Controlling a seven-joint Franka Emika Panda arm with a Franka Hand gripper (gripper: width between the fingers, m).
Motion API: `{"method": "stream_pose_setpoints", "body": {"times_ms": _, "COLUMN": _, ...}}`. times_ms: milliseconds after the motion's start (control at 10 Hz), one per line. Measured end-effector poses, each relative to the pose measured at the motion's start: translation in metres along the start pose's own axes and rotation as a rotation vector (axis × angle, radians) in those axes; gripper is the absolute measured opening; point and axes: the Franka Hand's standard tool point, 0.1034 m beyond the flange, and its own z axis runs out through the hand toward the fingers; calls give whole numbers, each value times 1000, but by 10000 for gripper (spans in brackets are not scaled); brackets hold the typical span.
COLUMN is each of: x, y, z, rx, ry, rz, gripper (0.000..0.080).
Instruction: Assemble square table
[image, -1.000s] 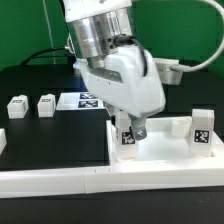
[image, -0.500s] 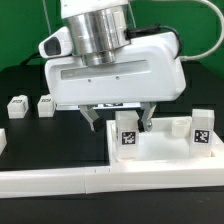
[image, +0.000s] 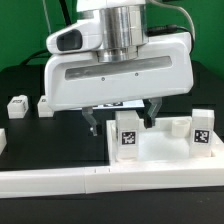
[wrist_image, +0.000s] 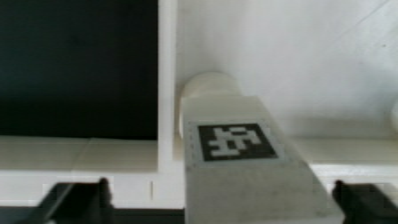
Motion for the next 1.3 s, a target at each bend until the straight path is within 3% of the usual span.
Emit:
{"method": "stream_pose_setpoints", "body": {"times_ms": 100, "x": 0, "y": 0, "z": 0, "rx": 0, "ry": 0, "rz": 2, "gripper": 440}}
{"method": "stream_pose_setpoints", "body": {"times_ms": 200, "x": 0, "y": 0, "z": 0, "rx": 2, "ry": 0, "rz": 64, "gripper": 440}}
{"method": "stream_pose_setpoints", "body": {"times_ms": 300, "x": 0, "y": 0, "z": 0, "rx": 2, "ry": 0, "rz": 149, "gripper": 285}}
{"method": "stream_pose_setpoints", "body": {"times_ms": 600, "x": 0, "y": 1, "z": 0, "rx": 2, "ry": 0, "rz": 321, "gripper": 288}}
{"method": "stream_pose_setpoints", "body": {"times_ms": 1000, "x": -4, "y": 1, "z": -1, "rx": 49, "ry": -70, "rz": 1030, "gripper": 288}}
{"method": "stream_pose_setpoints", "body": {"times_ms": 1200, "x": -4, "y": -5, "z": 2, "rx": 90, "ry": -102, "rz": 1388, "gripper": 290}}
{"method": "stream_pose_setpoints", "body": {"times_ms": 1300, "x": -4, "y": -8, "z": 3, "rx": 92, "ry": -108, "rz": 1492, "gripper": 290}}
